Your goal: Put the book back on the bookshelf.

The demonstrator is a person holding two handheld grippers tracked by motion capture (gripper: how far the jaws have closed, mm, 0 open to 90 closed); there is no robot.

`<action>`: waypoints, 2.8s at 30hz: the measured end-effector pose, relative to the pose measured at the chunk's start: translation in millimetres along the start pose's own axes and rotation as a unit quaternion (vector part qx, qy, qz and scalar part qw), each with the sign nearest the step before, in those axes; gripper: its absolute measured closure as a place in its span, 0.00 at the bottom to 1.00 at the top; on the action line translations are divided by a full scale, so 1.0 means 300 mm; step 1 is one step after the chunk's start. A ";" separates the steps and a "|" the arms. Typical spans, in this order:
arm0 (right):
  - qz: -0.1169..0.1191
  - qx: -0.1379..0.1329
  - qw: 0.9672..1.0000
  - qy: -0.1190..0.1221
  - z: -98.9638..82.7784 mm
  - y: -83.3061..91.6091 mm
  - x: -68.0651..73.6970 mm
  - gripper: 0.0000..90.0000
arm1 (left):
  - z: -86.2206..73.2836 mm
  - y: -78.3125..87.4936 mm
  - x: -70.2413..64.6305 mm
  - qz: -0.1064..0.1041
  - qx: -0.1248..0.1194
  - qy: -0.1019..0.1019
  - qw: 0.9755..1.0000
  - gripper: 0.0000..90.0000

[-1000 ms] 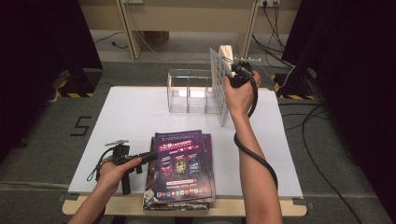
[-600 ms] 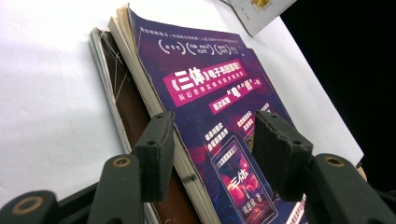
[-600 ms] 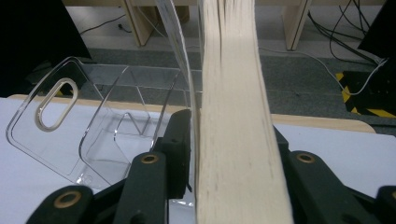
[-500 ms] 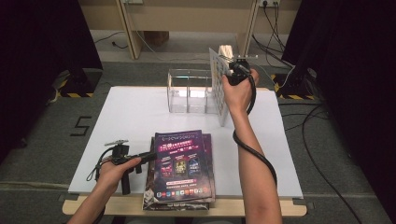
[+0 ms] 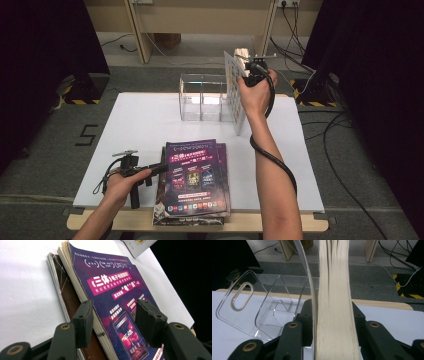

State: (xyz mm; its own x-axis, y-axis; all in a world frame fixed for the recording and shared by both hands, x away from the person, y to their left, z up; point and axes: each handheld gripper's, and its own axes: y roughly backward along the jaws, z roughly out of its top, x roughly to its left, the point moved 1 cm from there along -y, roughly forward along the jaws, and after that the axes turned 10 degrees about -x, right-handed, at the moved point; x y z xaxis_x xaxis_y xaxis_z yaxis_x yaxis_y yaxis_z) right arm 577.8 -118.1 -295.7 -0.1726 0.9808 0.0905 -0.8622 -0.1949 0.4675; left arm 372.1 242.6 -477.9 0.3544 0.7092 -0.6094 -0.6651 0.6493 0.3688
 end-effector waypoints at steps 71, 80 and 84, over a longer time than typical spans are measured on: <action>-0.012 -0.016 1.000 -0.007 -0.030 0.010 -0.018 0.67 | -0.012 -0.010 -0.003 0.000 0.008 -0.004 1.000 0.53; -0.004 -0.021 1.000 -0.006 -0.047 0.042 -0.010 0.67 | -0.013 -0.009 -0.003 0.004 0.006 -0.010 1.000 0.53; -0.002 -0.024 1.000 -0.009 -0.054 0.063 -0.010 0.66 | -0.010 -0.006 -0.009 0.004 0.004 -0.013 1.000 0.52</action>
State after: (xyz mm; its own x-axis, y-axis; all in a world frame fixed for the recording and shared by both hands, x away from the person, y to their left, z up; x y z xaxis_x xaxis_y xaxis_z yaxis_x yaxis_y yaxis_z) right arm 554.3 -124.7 -301.4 -0.1618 0.9813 0.1043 -0.8848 -0.1911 0.4251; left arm 370.4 238.7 -479.1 0.3664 0.7217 -0.5872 -0.6635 0.6452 0.3789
